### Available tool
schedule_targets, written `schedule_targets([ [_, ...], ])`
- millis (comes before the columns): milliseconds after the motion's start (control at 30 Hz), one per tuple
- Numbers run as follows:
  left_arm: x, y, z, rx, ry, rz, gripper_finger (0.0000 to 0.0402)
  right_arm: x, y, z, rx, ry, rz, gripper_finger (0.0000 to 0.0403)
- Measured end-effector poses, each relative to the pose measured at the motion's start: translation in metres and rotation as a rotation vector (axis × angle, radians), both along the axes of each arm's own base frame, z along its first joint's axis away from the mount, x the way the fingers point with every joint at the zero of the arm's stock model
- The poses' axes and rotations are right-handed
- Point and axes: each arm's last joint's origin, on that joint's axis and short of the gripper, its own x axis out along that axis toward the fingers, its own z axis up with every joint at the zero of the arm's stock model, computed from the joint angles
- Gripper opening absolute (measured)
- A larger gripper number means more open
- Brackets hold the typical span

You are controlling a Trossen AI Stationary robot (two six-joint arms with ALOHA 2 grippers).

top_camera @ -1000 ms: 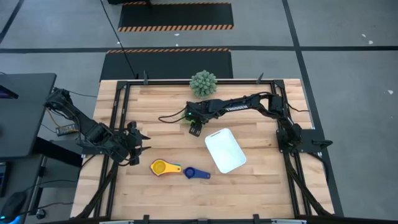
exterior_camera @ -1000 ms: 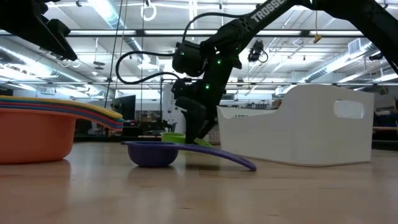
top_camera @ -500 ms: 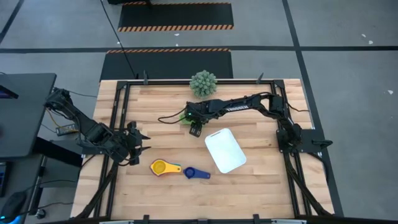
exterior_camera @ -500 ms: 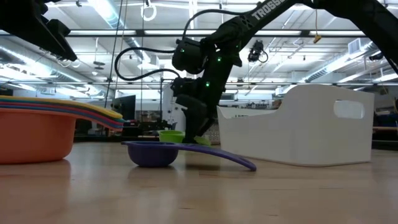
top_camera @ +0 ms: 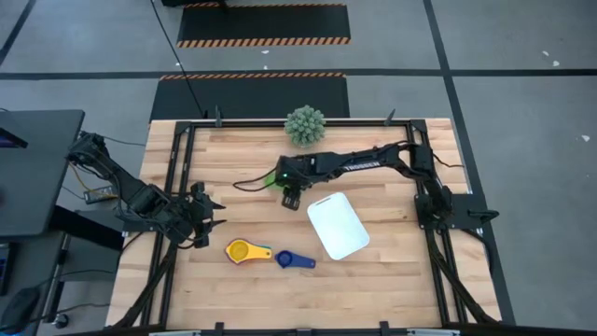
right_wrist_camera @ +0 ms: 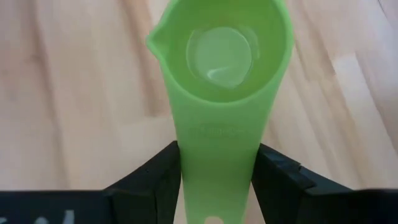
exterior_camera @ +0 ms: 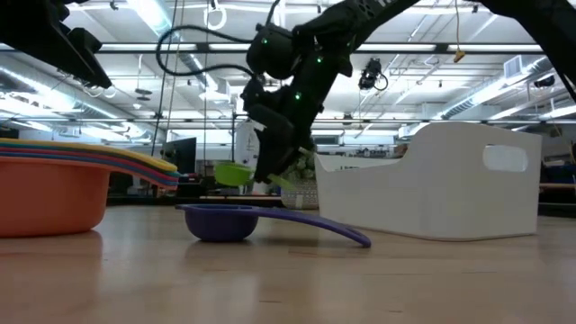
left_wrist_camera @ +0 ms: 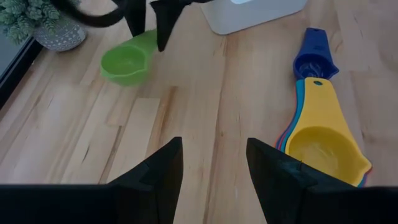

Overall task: Nest measuring cups in basket
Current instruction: Stack the green measuring cup on top of the yellow measuring cup

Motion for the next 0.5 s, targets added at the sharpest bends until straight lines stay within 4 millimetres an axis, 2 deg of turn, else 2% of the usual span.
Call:
schedule_targets([
  [233,0.0,0.0,0.0,-0.005,0.003,-0.004,0.0182,0.005,0.03,0.002,0.012,-0.031,0.048,0.018],
  [333,0.001,-0.003,-0.003,0.007,0.046,-0.062,0.0183,0.007,0.044,0.006,0.021,-0.041,0.068,0.018],
  [500,0.01,-0.009,-0.022,0.09,0.078,-0.116,0.0183,0.008,0.065,0.007,0.055,-0.054,0.124,0.018],
])
